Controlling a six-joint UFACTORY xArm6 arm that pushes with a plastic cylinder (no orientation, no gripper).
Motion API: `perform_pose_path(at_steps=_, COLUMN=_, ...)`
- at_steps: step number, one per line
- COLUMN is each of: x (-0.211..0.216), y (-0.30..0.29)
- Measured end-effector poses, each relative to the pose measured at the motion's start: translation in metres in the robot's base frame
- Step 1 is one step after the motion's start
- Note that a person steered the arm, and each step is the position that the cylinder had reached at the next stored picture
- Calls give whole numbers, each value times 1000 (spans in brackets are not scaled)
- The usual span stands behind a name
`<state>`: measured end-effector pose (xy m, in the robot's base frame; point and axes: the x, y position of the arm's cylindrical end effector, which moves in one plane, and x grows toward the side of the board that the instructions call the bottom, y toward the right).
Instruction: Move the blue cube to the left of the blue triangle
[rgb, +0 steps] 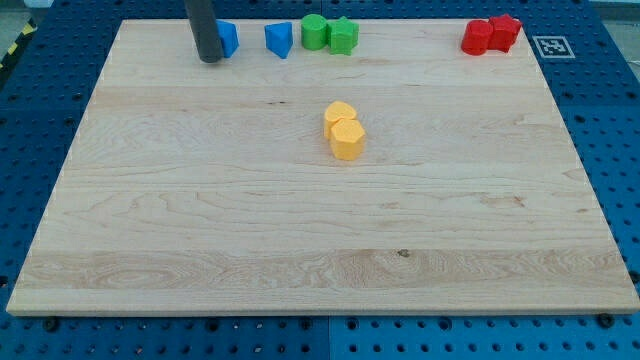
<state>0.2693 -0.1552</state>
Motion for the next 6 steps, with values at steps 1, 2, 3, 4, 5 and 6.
perform_pose_path(at_steps=1, x=-12, y=0)
perform_pose_path(at_steps=2, x=-17, y=1)
perform_pose_path(at_steps=3, x=-17, y=-1)
perform_pose_path(at_steps=4, x=-14, y=-37)
perform_pose_path(at_steps=5, x=-42, y=-64)
perform_pose_path(at_steps=6, x=-64, y=-65)
